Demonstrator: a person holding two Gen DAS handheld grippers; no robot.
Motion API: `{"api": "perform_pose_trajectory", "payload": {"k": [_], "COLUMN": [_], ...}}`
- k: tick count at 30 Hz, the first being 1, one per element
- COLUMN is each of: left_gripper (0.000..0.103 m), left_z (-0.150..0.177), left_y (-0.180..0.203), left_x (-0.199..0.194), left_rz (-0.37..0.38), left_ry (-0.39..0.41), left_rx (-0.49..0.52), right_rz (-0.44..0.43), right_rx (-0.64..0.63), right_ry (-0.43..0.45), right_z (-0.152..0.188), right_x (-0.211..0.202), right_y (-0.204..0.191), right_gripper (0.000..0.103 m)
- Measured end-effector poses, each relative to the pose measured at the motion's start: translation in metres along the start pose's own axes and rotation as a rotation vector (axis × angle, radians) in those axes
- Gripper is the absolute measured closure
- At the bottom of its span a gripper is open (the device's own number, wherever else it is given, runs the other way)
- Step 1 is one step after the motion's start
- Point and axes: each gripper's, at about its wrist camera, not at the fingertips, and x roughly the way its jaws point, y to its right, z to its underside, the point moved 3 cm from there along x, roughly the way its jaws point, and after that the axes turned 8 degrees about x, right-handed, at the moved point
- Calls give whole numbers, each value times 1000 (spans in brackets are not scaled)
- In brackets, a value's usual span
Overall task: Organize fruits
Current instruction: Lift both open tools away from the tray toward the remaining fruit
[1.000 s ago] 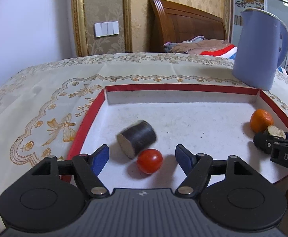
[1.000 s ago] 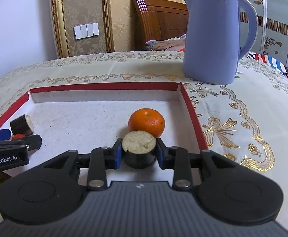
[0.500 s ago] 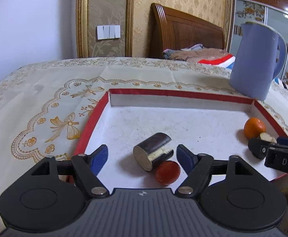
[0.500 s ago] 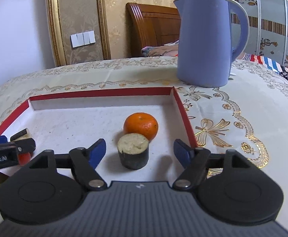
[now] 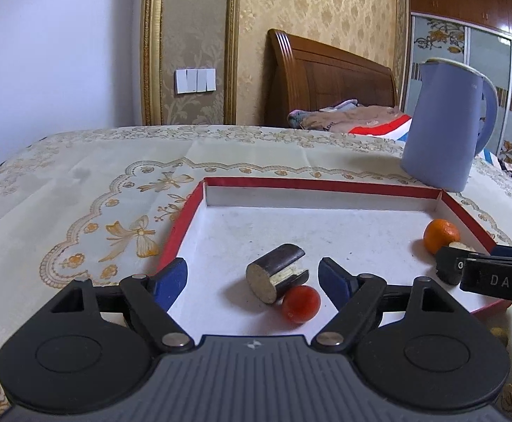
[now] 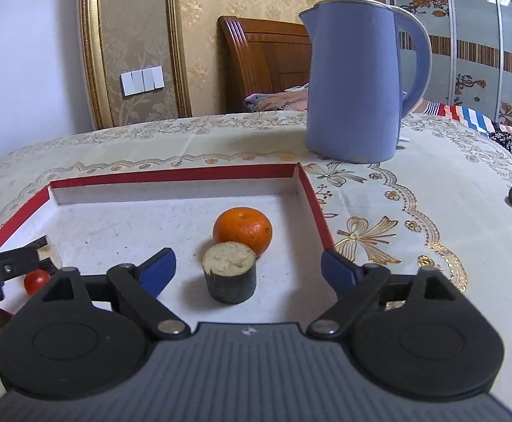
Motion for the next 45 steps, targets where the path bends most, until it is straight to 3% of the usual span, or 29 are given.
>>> {"api": "perform_pose_trajectory", "payload": {"k": [13,17,21,28,38,43,45], "left_gripper": [21,19,16,16,16,16,16], "left_z": [31,40,45,48,51,53,53], "left_y": [-13,-38,-51,-41,-32,-29,-23], "left_x": [-48,-57,-50,-54,-53,-55,-57], "left_rz": [38,73,105,96,97,171,153], "left_ry": [55,71,13,-11,-54,-54,-49], "left_rx": [20,-121,-206,-132,-63,-45,-8], "right_rz": [-18,-17,2,0,-56,-91,-105], "right_rx": [-12,-12,-3,40,93,139,153], "right_ry": [53,55,69,44,39,34,16], "right_z": [1,1,2,3,28,29,29], "right_x": [-16,-17,-19,-25,-70,-72,-69], "right_y": [0,0,2,13,46,55,57], "right_gripper": [9,9,3,4,3,1,0]}}
